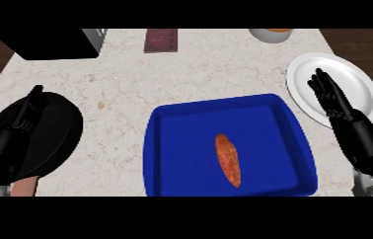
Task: Pick the sweet potato from the tray and place it in the plate
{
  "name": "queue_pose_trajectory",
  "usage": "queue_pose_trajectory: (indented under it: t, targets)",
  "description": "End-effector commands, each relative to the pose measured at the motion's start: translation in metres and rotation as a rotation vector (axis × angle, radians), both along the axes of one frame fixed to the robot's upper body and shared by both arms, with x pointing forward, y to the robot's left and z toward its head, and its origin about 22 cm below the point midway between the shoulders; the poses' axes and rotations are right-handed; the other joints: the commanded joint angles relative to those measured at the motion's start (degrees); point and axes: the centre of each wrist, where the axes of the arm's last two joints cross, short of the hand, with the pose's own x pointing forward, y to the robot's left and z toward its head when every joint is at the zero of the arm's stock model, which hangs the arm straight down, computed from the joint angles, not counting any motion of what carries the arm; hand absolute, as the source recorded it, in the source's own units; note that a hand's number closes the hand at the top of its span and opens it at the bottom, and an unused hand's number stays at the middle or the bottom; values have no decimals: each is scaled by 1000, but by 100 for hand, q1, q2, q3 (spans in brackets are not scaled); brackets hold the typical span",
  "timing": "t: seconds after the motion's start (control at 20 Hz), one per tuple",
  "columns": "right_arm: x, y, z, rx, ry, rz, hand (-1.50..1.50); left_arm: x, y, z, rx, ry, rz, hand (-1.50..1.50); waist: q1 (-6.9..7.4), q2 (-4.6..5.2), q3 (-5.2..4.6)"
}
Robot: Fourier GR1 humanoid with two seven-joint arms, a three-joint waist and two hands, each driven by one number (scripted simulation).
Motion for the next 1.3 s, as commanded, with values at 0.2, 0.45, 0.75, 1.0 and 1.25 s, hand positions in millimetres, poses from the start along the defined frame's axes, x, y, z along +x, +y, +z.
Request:
queue_pose_trajectory:
  t: [0.2, 0.45, 0.75, 1.0, 1.25]
  targets:
    - [25, 58, -12, 144, 178, 547, 150, 23, -36, -7, -136, 30, -42, 0, 556, 414, 0]
    - [39, 28, -47, 189, 48, 280, -150, 30, -43, -25, -210, 117, -24, 0, 367, 415, 14]
    - [49, 2, -95, 28, 116, 592, -150, 50, -41, -22, -220, 156, -19, 0, 398, 318, -1]
    - [70, -5, -74, -178, 68, 649, -150, 52, -25, -47, -232, 170, 3, 0, 294, 269, -17]
    - [82, -1, -71, -291, 58, 666, -150, 45, -45, -46, -216, 178, -6, 0, 297, 251, -15]
